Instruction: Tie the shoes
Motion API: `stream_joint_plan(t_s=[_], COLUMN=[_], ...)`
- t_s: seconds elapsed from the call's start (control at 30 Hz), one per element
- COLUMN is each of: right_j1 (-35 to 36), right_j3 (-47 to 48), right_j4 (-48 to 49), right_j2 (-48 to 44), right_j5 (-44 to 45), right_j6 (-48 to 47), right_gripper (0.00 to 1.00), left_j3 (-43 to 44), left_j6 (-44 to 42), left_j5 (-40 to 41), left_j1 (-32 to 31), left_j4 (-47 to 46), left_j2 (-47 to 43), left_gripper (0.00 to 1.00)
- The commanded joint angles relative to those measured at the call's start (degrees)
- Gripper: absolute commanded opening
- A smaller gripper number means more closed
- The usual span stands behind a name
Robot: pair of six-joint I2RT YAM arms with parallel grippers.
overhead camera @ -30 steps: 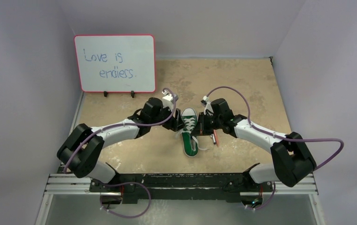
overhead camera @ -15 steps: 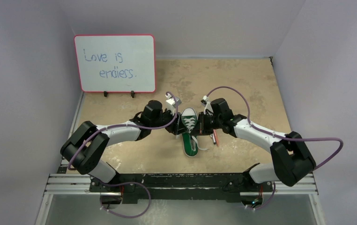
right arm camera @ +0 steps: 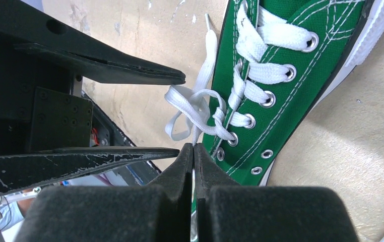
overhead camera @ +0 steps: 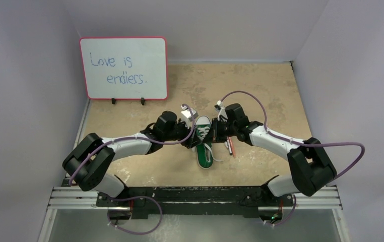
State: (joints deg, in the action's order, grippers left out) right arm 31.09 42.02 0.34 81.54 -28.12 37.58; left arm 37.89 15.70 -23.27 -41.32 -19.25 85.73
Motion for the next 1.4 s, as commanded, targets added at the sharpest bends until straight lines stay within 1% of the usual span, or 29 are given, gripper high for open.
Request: stream_joint_plan(t_s=[0.0,0.07,0.23,0.6,0.67,0.73,0.83,0.93,1.2,1.27,1.37], right_j1=[-0.04,-0.04,-0.06,-0.06,-0.04,0.01,-0.05,0.01,-0.05,-0.04,-0.98], right_j3=[2.57,2.39,2.27,2.63,2.69,2.72,2.72,3.05,4.12,4.68,6.83], right_j4=[1.77,1.80,1.73,1.69,1.72,1.70,1.83,1.60,-0.24,-2.01,-6.35], right_j2=[0.35,0.54,0.46,0.46,0.54,0.55,0.72,0.90,0.53,0.32,-1.45], right_j5=[-0.53,-0.77,-0.78,-1.06,-1.06,-1.06,-1.36,-1.71,-3.70,-5.01,-4.14], right_j6=[0.56,0.50,0.56,0.83,0.70,0.66,0.67,0.52,-0.08,-0.18,-3.01], right_gripper=[0.00,0.00,0.00,0.00,0.00,0.00,0.00,0.00,0.01,0.12,0.28], left_j3=[0.00,-0.09,-0.11,-0.02,-0.13,-0.02,0.78,0.72,-0.59,-0.61,-0.20], left_j6=[-2.43,-2.48,-2.48,-2.84,-2.78,-2.54,-2.48,-2.26,-2.33,-1.88,-1.23], left_j5=[1.48,1.64,4.27,3.56,5.25,6.65,7.33,7.76,9.00,9.22,9.19], left_j1=[-0.34,-0.37,-0.71,-1.91,-1.98,-2.09,-2.46,-2.61,-2.82,-2.94,-3.12], left_j4=[-1.75,-2.05,-3.40,-5.98,-6.67,-7.79,-8.35,-8.95,-10.18,-11.23,-11.85], left_j2=[-1.33,-0.92,-0.36,2.64,2.77,2.96,4.08,4.70,4.00,4.29,4.91], left_gripper=[0.52,0.51,0.46,0.48,0.46,0.41,0.38,0.30,0.23,0.19,0.17])
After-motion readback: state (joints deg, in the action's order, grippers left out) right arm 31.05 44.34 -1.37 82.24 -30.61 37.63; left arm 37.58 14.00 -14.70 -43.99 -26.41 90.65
